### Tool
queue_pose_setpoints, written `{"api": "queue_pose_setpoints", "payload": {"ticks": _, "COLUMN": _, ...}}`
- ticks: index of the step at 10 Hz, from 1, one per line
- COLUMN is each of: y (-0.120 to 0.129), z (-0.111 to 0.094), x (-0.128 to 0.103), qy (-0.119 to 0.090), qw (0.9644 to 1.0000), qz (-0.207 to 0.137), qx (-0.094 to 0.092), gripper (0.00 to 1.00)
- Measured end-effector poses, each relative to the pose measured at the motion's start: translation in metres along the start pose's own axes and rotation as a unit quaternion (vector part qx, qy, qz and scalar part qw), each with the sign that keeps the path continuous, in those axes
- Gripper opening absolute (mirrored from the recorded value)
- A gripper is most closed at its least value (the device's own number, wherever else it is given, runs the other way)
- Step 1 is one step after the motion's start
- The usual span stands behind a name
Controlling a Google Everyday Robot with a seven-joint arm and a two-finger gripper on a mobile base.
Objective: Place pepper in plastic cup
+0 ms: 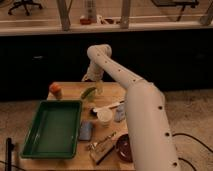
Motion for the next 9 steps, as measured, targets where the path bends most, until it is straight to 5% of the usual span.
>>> {"api": "queue_pose_setpoints", "payload": {"ticks": 9, "y": 0.0011, "z": -0.0017, "x": -0.0047, "qy": 0.001, "qw": 0.9999, "qz": -0.013, "qx": 0.005, "gripper": 0.80}}
